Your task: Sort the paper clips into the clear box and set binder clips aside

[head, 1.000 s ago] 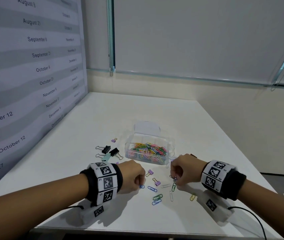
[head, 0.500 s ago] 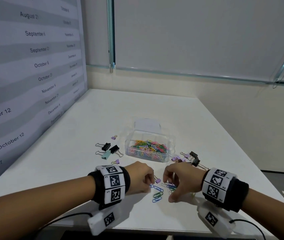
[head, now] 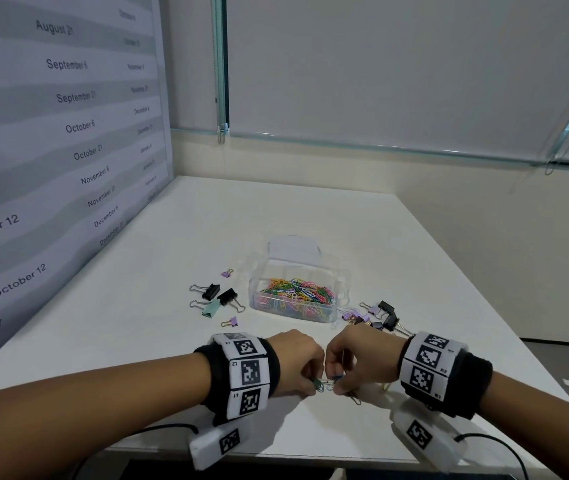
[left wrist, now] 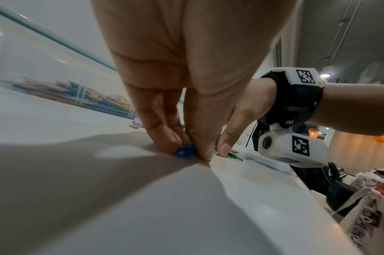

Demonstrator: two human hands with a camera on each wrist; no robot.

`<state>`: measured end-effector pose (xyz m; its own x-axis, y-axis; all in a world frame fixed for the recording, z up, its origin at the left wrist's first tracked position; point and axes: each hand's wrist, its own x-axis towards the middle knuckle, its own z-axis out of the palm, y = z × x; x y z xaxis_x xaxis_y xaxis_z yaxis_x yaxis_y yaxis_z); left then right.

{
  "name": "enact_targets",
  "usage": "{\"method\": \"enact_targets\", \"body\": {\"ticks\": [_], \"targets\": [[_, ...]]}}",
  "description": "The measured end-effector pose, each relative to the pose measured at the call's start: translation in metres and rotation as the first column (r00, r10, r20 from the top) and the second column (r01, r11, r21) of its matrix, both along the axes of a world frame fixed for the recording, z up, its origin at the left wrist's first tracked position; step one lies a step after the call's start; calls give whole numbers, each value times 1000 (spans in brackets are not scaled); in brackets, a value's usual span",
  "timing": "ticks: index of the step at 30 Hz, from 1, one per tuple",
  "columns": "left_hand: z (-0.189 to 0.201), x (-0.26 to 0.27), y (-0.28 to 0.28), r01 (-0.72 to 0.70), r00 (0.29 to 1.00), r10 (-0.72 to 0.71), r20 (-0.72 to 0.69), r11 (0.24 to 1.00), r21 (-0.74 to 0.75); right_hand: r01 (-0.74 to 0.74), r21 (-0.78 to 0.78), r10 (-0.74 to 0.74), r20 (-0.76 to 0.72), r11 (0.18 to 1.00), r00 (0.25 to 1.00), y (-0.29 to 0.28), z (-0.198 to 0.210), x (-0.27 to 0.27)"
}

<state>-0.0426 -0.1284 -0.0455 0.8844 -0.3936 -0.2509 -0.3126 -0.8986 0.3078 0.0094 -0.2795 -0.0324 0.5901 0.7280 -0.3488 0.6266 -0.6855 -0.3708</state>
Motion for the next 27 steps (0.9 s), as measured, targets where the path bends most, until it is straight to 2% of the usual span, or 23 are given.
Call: {"method": "enact_targets", "body": {"ticks": [5, 10, 15, 22, 27], "targets": [[1, 2, 3, 29, 1000, -29, 6, 997, 70, -13, -66, 14, 28, 998, 1000, 3, 2, -2], [4, 4, 8, 31, 998, -42, 47, 976, 214, -30, -95, 38, 83, 995, 996, 9, 3, 0], [3, 8, 18, 12, 997, -29, 74, 976, 217, -7, -97, 17, 100, 995, 995, 16, 2, 4], [9, 24, 34, -3, 998, -2, 56, 995, 102, 1, -119, 14, 126, 993, 992, 24, 1, 10], [24, 36, 43, -76, 991, 82, 110, 995, -61, -25, -60, 34, 147, 998, 989, 29, 10, 18]]}}
